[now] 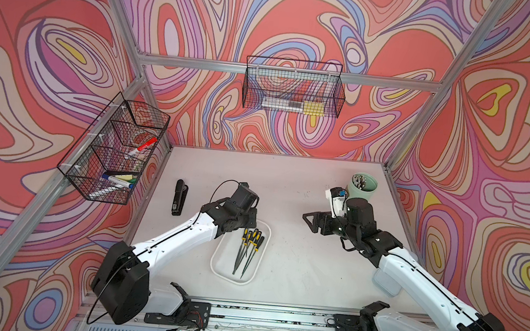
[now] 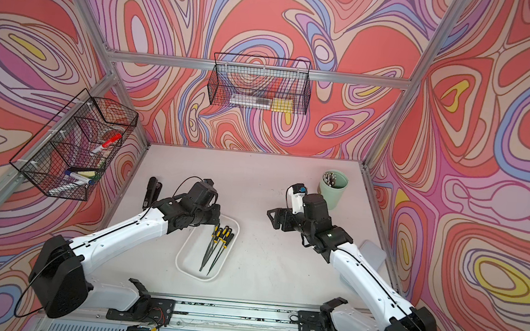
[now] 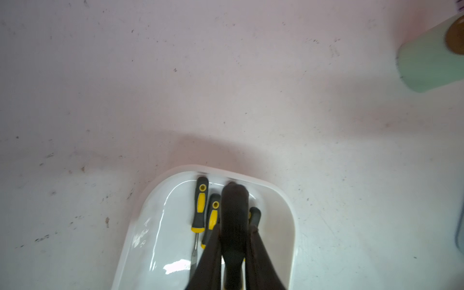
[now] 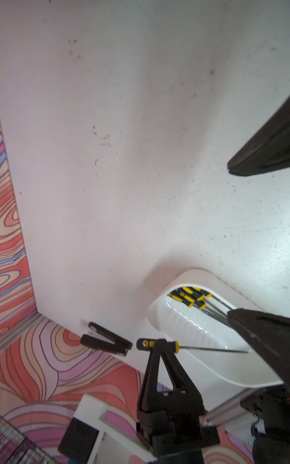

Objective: Take the file tool out of the storage box
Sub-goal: Pick up the file tool from the storage box.

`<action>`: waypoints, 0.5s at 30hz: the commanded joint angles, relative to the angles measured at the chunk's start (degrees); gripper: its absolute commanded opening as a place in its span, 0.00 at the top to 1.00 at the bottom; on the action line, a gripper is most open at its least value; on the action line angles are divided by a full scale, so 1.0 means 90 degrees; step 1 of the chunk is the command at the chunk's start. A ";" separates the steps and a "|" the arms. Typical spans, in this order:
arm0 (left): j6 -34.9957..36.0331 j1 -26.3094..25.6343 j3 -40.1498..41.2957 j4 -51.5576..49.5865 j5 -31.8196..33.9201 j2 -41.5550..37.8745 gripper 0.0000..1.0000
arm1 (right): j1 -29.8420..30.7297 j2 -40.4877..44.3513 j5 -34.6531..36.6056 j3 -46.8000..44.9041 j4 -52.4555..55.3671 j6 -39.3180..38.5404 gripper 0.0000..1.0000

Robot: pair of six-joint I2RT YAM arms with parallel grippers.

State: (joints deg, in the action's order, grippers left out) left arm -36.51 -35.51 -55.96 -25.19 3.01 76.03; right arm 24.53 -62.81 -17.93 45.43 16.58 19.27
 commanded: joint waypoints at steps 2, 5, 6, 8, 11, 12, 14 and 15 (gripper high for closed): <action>-0.0313 0.0068 0.0282 0.1377 -0.1040 -0.0330 0.91 | 0.0051 -0.0194 -0.1840 0.0133 -0.0669 0.0596 0.24; -0.0295 0.0097 0.0257 0.1832 -0.1644 -0.0372 0.90 | 0.0064 -0.0425 -0.2804 0.0095 -0.1094 0.0945 0.27; -0.0280 0.0107 0.0235 0.1949 -0.1836 -0.0372 0.90 | 0.0059 -0.0450 -0.3038 0.0057 -0.1265 0.1064 0.27; -0.0288 0.0134 0.0220 0.2341 -0.2294 -0.0406 0.90 | 0.0065 -0.0453 -0.3433 -0.0017 -0.1528 0.1256 0.29; -0.0358 0.0227 0.0193 0.2844 -0.2899 -0.0458 0.90 | 0.0059 -0.0448 -0.3891 -0.0055 -0.1691 0.1432 0.31; -0.0433 0.0274 0.0215 0.3048 -0.3115 -0.0465 0.90 | 0.0066 -0.0444 -0.4000 -0.0083 -0.1789 0.1507 0.33; -0.0696 0.0446 0.0308 0.3714 -0.3628 -0.0461 0.90 | 0.0057 -0.0424 -0.4304 -0.0214 -0.2145 0.1759 0.35; -0.0849 0.0533 0.0357 0.4026 -0.3864 -0.0431 0.90 | 0.0062 -0.0414 -0.4413 -0.0272 -0.2313 0.1880 0.35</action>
State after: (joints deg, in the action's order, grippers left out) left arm -40.82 -32.58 -53.69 -0.25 -22.59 73.49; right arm 24.84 -67.02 -50.78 44.62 1.56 32.29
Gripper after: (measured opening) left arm 0.183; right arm 0.653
